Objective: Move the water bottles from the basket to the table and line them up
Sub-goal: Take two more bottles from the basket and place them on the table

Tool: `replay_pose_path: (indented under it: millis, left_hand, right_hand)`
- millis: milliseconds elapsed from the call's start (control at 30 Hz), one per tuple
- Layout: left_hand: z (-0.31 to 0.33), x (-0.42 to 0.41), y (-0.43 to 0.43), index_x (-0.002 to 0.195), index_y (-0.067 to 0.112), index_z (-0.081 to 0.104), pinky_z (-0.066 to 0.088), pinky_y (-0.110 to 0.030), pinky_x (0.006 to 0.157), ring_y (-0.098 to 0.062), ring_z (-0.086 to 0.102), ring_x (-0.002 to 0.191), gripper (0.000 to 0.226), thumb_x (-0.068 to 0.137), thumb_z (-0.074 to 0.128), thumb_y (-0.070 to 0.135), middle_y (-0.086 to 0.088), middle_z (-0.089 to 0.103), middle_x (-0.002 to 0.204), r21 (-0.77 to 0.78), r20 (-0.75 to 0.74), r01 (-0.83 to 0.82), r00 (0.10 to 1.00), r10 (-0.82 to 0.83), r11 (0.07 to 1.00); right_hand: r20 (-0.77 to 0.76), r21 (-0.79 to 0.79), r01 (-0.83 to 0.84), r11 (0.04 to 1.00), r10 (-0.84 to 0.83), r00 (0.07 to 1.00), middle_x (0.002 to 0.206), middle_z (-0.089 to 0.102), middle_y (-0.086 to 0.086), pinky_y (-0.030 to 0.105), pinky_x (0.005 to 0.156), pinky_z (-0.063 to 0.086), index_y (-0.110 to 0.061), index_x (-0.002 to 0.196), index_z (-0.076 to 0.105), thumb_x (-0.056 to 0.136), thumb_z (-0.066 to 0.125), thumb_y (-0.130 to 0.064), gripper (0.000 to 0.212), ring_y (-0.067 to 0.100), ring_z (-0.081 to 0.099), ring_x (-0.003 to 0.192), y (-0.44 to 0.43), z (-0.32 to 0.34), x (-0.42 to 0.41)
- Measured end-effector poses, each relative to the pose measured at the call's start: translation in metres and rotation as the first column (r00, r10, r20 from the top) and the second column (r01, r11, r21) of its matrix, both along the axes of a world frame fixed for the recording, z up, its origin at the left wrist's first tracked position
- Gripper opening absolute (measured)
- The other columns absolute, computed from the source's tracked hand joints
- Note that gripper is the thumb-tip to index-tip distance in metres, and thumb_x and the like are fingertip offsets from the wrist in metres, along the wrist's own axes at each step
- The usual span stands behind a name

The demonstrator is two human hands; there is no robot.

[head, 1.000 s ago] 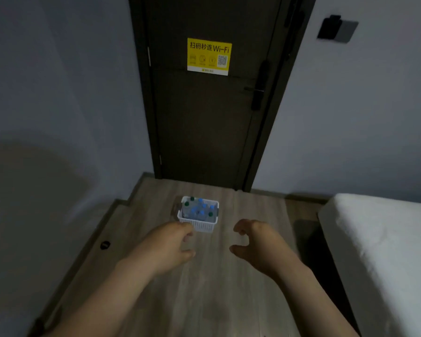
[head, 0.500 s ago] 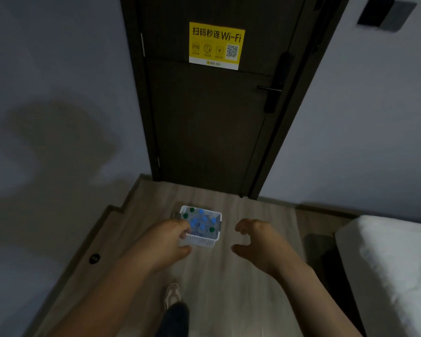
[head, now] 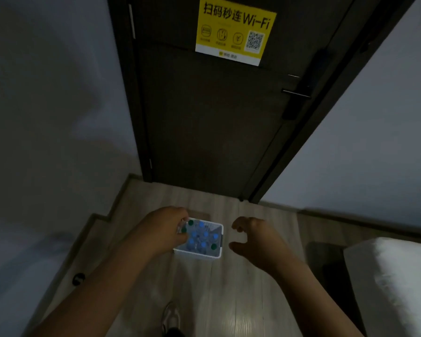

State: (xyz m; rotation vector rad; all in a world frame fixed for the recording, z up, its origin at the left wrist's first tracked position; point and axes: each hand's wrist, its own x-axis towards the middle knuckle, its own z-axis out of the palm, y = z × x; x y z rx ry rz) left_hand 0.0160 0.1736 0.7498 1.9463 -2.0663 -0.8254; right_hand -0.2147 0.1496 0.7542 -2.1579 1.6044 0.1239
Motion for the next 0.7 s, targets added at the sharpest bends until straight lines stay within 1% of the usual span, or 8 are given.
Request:
replay_pose_path:
  millis: [100,233,333,400,467,600,633,700]
  left_hand:
    - [-0.008,0.014,-0.023,0.102,0.027,0.055,0.031,-0.012,0.058,-0.002,0.047,0.082,0.025,0.081,0.068,0.032,0.013,0.05,0.094,0.019,-0.018,0.02,1.0,-0.02,1.0]
    - [-0.02,0.029,-0.044,0.105,0.026,0.055,0.03,-0.01,0.06,-0.001,0.047,0.084,0.025,0.084,0.066,0.033,0.014,0.05,0.096,0.039,-0.026,0.008,1.0,-0.007,0.999]
    - [-0.027,0.037,-0.058,0.106,0.026,0.056,0.036,-0.013,0.067,-0.001,0.049,0.086,0.025,0.084,0.066,0.032,0.009,0.059,0.105,0.065,-0.043,-0.02,0.999,0.023,0.998]
    - [-0.027,0.039,-0.069,0.105,0.024,0.057,0.04,-0.017,0.073,-0.005,0.052,0.088,0.025,0.084,0.066,0.033,0.006,0.061,0.108,0.078,-0.028,-0.032,0.999,0.034,0.996]
    - [-0.027,0.04,-0.082,0.108,0.02,0.057,0.043,-0.021,0.079,-0.011,0.056,0.095,0.028,0.085,0.064,0.034,0.004,0.06,0.11,0.086,0.015,-0.037,0.999,0.036,0.996]
    - [-0.032,0.039,-0.106,0.108,0.014,0.058,0.046,-0.026,0.085,-0.016,0.059,0.099,0.031,0.083,0.065,0.032,-0.002,0.062,0.111,0.122,0.017,-0.052,0.999,0.051,0.991]
    - [-0.036,0.038,-0.111,0.109,0.013,0.058,0.046,-0.027,0.087,-0.016,0.058,0.101,0.032,0.084,0.065,0.031,-0.003,0.062,0.113,0.125,0.022,-0.045,0.999,0.043,0.991]
    - [-0.044,0.034,-0.123,0.113,0.014,0.057,0.043,-0.023,0.089,-0.014,0.057,0.107,0.031,0.087,0.061,0.031,-0.001,0.06,0.118,0.112,0.027,-0.034,0.999,0.031,0.993]
  right_hand:
    - [-0.013,0.02,-0.004,1.0,0.004,1.0,0.119,0.059,-0.007,0.015,0.077,0.041,-0.029,0.123,0.053,0.084,0.067,-0.037,0.042,0.007,0.056,0.101,-0.024,-0.008,0.01]
    - [-0.03,0.033,-0.019,0.999,0.02,0.999,0.118,0.059,-0.008,0.015,0.078,0.043,-0.03,0.122,0.053,0.084,0.066,-0.037,0.041,0.006,0.055,0.1,-0.053,-0.02,0.024]
    - [-0.011,0.038,-0.044,0.998,0.044,0.999,0.118,0.059,-0.009,0.012,0.071,0.039,-0.031,0.122,0.052,0.085,0.064,-0.037,0.04,0.002,0.052,0.096,-0.073,-0.027,0.032]
    - [-0.001,0.039,-0.044,0.998,0.044,0.999,0.118,0.059,-0.008,0.015,0.075,0.042,-0.03,0.123,0.052,0.086,0.064,-0.037,0.04,0.005,0.054,0.099,-0.088,-0.029,0.036]
    - [-0.006,0.031,-0.057,0.998,0.057,0.998,0.117,0.06,-0.005,0.02,0.08,0.047,-0.028,0.121,0.053,0.086,0.064,-0.035,0.038,0.009,0.057,0.102,-0.104,-0.031,0.038]
    - [0.004,0.039,-0.081,0.996,0.081,0.997,0.117,0.06,-0.006,0.018,0.078,0.042,-0.028,0.121,0.053,0.085,0.064,-0.036,0.037,0.008,0.056,0.101,-0.134,-0.038,0.034]
    - [0.003,0.045,-0.088,0.995,0.088,0.996,0.117,0.06,-0.006,0.018,0.079,0.042,-0.028,0.12,0.053,0.085,0.064,-0.036,0.038,0.008,0.056,0.102,-0.142,-0.042,0.032]
    - [-0.003,0.063,-0.104,0.993,0.104,0.995,0.118,0.06,-0.005,0.021,0.082,0.045,-0.028,0.119,0.054,0.085,0.064,-0.036,0.037,0.009,0.056,0.103,-0.157,-0.049,0.029]
